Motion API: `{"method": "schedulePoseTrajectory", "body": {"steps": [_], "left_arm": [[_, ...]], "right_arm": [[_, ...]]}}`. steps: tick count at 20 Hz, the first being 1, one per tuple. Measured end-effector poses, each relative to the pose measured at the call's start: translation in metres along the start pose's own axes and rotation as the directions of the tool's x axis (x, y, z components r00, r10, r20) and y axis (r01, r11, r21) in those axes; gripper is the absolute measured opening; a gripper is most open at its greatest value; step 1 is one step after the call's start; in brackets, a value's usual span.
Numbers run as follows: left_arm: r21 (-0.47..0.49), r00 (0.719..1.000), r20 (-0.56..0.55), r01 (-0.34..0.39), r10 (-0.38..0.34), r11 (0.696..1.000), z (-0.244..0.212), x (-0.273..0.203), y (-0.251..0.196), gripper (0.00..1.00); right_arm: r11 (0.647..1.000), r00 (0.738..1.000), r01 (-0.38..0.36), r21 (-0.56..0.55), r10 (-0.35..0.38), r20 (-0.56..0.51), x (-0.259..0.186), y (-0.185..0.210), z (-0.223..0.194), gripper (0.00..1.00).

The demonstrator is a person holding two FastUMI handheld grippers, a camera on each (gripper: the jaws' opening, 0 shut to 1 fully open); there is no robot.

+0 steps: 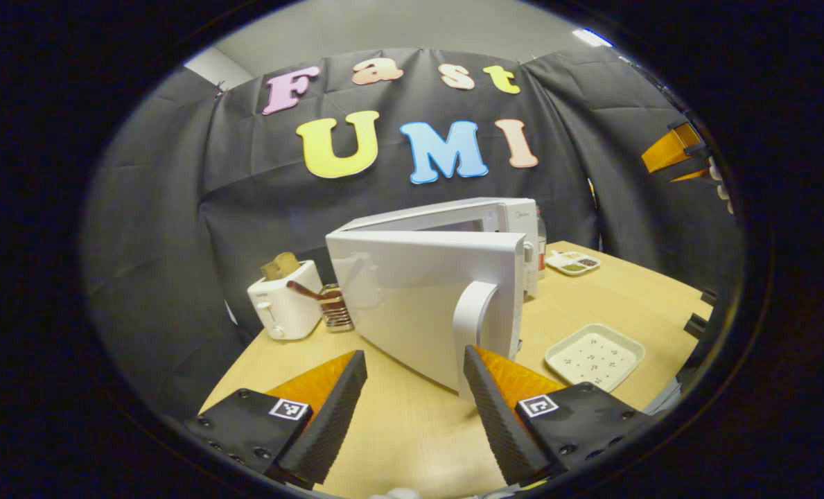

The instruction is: Open the microwave oven with the left hand, put the food in, and close the microwave oven.

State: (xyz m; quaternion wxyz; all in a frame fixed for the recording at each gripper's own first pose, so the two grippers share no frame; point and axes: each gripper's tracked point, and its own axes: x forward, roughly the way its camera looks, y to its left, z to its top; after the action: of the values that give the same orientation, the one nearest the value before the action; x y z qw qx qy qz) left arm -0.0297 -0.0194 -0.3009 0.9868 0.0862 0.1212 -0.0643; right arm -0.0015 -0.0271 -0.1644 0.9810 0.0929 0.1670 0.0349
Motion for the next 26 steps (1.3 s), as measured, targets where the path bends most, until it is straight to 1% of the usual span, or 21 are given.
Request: {"method": "schedulePoseTrajectory", "body": {"steps": [3,4,5,8,10,11,13,14,15,19,20,23,24,26], "left_arm": [[-0.013,1.0,0.016,0.026,-0.026,1.0,0.011,0.025,-0.029,0.92],[-0.017,0.999,0.021,0.03,-0.03,0.999,0.015,0.034,-0.037,0.94],[-0.021,0.999,0.024,0.034,-0.034,0.999,0.018,0.043,-0.043,0.93],[-0.031,0.998,0.034,0.052,-0.051,0.998,0.027,0.072,-0.063,0.96],[-0.03,0.997,0.043,0.067,-0.066,0.997,0.035,0.093,-0.077,0.93],[-0.027,0.996,0.047,0.071,-0.07,0.997,0.039,0.105,-0.084,0.96],[-0.018,0.996,0.046,0.073,-0.072,0.997,0.048,0.129,-0.094,0.94],[-0.019,0.997,0.046,0.07,-0.069,0.997,0.051,0.141,-0.099,0.93],[-0.021,0.997,0.046,0.066,-0.065,0.998,0.053,0.152,-0.104,0.97],[-0.031,0.998,0.045,0.056,-0.055,0.998,0.064,0.194,-0.116,1.0],[-0.035,0.998,0.045,0.054,-0.052,0.998,0.066,0.203,-0.117,0.96],[-0.031,0.999,0.043,0.019,-0.018,0.999,0.07,0.223,-0.119,0.97],[-0.026,0.999,0.035,0.0,0.001,1.0,0.068,0.228,-0.117,0.93],[-0.042,1.0,0.025,-0.016,0.017,0.999,0.065,0.237,-0.12,0.93]], "right_arm": [[1.0,1.0,0.004,-0.015,-0.004,-0.007,0.003,-0.009,0.002,0.98],[1.0,1.0,0.007,-0.018,-0.007,-0.012,0.005,-0.013,0.004,0.98],[1.0,1.0,0.008,-0.021,-0.008,-0.009,0.007,-0.016,0.006,0.98],[0.999,1.0,0.016,-0.033,-0.017,-0.02,0.015,-0.027,0.009,0.98],[0.999,0.999,0.028,-0.035,-0.029,-0.022,0.021,-0.036,0.013,0.98],[0.999,0.999,0.036,-0.035,-0.037,-0.021,0.024,-0.04,0.015,0.98],[0.998,0.998,0.052,-0.032,-0.053,-0.02,0.029,-0.049,0.017,0.98],[0.998,0.998,0.06,-0.034,-0.061,-0.024,0.032,-0.052,0.018,0.98],[0.997,0.997,0.065,-0.037,-0.066,-0.032,0.035,-0.055,0.016,0.98],[0.996,0.996,0.071,-0.047,-0.073,-0.047,0.04,-0.063,0.019,0.98],[0.996,0.996,0.069,-0.051,-0.072,-0.048,0.04,-0.064,0.02,0.98],[0.994,0.994,0.085,-0.069,-0.089,-0.056,0.043,-0.077,0.022,0.98],[0.993,0.993,0.092,-0.071,-0.097,-0.062,0.045,-0.082,0.02,0.98],[0.994,0.991,0.095,-0.062,-0.1,-0.088,0.047,-0.088,0.015,0.98]]}}
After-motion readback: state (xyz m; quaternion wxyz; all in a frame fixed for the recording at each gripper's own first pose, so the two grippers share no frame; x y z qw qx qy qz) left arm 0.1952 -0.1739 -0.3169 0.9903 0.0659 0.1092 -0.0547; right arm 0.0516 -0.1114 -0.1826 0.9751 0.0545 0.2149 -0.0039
